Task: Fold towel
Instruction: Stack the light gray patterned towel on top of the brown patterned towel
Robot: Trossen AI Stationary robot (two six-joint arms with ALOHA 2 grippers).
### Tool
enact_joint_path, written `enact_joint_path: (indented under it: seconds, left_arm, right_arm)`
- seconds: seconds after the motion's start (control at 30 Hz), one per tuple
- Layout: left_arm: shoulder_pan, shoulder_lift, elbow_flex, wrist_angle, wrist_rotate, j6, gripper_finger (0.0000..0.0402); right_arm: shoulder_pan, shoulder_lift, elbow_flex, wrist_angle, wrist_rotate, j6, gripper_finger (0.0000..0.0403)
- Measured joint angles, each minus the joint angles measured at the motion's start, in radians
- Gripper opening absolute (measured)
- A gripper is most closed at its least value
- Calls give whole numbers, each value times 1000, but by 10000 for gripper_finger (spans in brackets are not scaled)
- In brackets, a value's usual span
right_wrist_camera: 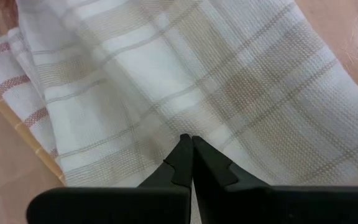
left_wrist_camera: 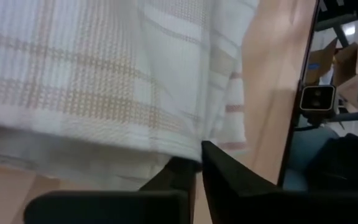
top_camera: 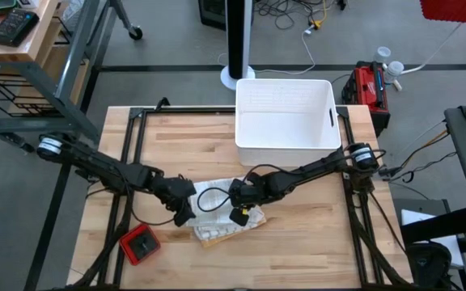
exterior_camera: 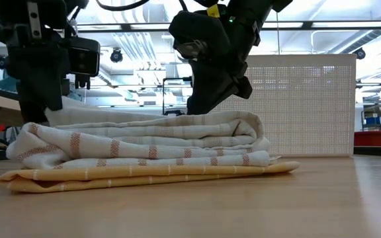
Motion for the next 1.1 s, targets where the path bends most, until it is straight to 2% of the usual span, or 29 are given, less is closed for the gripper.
enact_joint_path:
  seconds: [0.27,0.37,0.53,0.7,0.9,1.0,1.1]
  left_arm:
    - [-14,-8,10,0,-11,-39,3]
    - [-14,-10,10,-11,-14,-48,12]
    - [-17,-10,10,-74,-8,-65,33]
    - [-18,-10,9,-138,-4,-96,54]
    - [-24,-21,23,-141,30,-92,71]
    - [-23,-36,58,-117,-7,-55,75]
    - [-23,-42,113,-99,-123,12,76]
  right_arm:
    - [2,0,0,-1,0,-2,0]
    - [7,-11,0,-14,6,-19,0]
    - [29,-52,0,-44,87,-25,0]
    - [45,-65,0,-38,86,-9,0]
    - [45,-40,0,-39,78,-4,0]
    - [42,-28,0,-38,79,-4,0]
    - [38,-13,0,-39,78,-3,0]
